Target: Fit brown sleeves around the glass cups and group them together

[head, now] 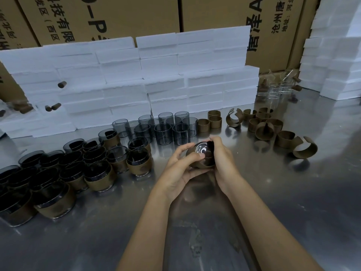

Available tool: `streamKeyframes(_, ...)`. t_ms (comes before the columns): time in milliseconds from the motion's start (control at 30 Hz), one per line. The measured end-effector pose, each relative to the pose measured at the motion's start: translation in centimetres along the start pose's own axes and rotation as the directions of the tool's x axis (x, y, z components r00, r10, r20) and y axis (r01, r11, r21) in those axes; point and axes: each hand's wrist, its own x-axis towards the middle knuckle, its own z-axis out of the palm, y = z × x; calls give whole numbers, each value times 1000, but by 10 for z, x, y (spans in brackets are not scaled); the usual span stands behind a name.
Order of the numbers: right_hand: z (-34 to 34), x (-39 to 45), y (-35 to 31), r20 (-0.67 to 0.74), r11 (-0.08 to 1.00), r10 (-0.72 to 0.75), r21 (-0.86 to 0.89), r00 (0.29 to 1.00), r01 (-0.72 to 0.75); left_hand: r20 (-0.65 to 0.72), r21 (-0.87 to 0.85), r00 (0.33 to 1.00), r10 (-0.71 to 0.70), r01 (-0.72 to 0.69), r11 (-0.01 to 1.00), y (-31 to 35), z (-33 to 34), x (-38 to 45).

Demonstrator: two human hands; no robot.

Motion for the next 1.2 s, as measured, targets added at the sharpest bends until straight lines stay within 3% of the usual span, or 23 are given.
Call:
streamKeyframes(133,-4,-4,-5,72,998,54,32,996,-56,-10,96,1000,20,-19,995,3,-2,0)
streamKeyframes(267,-3,-9,-7,1,1000,21,12,1000,-21,-5,124,1000,20,-19,992,2,6,-1)
streamKeyframes(333,2,-13,-6,-33,998,27,60,999,-25,-156,166,985,71,-44,985,-3,12,1)
streamKeyframes(400,8,-17,-1,-32,996,35,84,999,-32,-339,226,927,160,-85,970,-8,15,4)
streamKeyframes(533,12,-23,-1,108,969,168,164,980,-184,-514,193,834,199,-113,975,-10,17,4)
streamKeyframes(600,9,-23,-4,176,953,207,185,962,-239,-525,194,829,193,-104,975,-8,20,3)
streamKeyframes(767,7,-24,1,101,966,169,179,980,-185,-489,198,847,210,-126,972,-9,27,-2)
streamKeyframes(1200,8,-34,-8,226,951,228,157,947,-267,-434,233,864,256,-168,958,-9,19,0)
